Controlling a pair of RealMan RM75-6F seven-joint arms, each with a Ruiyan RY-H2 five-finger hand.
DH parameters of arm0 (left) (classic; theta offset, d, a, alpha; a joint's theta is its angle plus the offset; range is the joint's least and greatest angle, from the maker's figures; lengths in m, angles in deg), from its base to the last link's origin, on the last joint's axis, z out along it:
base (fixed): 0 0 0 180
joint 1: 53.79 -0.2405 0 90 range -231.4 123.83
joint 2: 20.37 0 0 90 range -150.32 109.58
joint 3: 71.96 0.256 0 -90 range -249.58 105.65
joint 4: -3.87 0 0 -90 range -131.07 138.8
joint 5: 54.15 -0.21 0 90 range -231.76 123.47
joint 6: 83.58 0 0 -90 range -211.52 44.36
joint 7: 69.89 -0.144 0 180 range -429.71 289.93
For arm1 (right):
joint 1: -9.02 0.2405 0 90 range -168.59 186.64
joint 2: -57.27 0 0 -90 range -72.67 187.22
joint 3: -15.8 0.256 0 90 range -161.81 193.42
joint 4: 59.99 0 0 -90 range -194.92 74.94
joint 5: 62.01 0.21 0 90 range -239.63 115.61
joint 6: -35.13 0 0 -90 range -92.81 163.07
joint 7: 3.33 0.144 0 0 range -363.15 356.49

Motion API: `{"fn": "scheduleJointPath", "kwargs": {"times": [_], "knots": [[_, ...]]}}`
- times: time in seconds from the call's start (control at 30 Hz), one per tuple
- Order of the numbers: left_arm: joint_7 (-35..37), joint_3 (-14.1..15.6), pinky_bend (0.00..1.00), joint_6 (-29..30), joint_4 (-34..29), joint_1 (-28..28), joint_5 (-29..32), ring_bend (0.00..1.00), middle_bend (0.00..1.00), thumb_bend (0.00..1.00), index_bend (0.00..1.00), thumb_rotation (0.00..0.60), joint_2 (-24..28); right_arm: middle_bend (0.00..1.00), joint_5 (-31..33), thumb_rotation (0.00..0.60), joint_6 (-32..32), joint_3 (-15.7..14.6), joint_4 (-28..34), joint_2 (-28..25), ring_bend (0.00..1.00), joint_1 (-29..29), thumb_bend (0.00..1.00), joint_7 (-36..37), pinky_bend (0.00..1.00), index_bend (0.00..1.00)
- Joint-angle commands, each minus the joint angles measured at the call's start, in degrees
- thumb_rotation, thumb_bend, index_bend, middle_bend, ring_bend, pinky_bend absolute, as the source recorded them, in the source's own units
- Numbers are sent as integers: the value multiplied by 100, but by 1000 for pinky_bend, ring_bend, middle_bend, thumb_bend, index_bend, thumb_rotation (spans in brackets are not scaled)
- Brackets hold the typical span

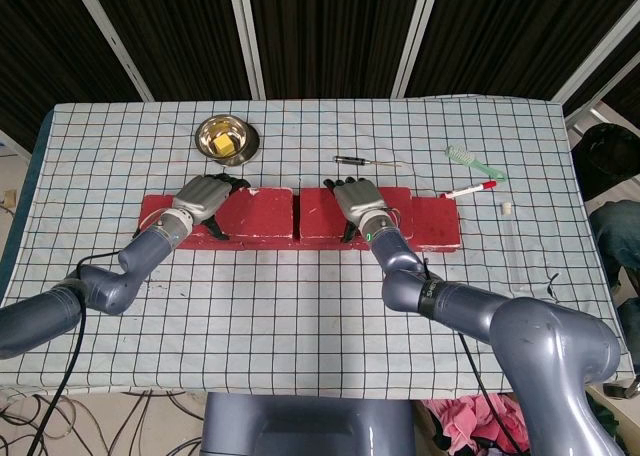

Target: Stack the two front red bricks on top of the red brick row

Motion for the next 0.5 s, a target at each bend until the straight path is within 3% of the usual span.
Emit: {"fn": "scheduleJointPath", "kwargs": {"times": [0.03, 0.5], "knots": [[-14, 7, 176, 1, 7, 7, 23, 79, 174, 41, 139, 600, -3, 88, -1, 600, -13, 7, 3, -2, 56, -2, 0, 4, 125, 12], [-86, 39, 176, 58, -30, 29, 146, 79, 174, 41, 138, 600, 7, 74, -58, 600, -42, 32, 66, -28, 48, -17, 0, 2, 125, 0]]}}
